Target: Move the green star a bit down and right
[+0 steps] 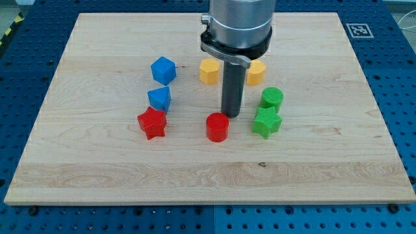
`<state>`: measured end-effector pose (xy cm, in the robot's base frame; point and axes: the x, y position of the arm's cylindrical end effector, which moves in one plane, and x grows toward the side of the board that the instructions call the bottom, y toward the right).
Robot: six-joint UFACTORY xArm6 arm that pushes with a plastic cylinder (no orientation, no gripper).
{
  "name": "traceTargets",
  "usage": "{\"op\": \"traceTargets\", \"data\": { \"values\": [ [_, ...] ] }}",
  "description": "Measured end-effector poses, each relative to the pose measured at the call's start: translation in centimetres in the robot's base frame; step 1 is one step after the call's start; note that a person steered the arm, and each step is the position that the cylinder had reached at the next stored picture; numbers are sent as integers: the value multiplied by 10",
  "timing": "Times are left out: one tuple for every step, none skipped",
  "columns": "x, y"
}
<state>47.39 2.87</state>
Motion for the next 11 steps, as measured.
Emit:
{"op": "traceTargets", "data": {
  "values": [
    [0,-8],
    [2,-16],
    [5,-17],
    [4,-19],
    [-8,-16],
    [-8,-2],
    [-8,12],
    [-8,31],
    [-5,41],
    [4,46],
    [7,51]
  ]
}}
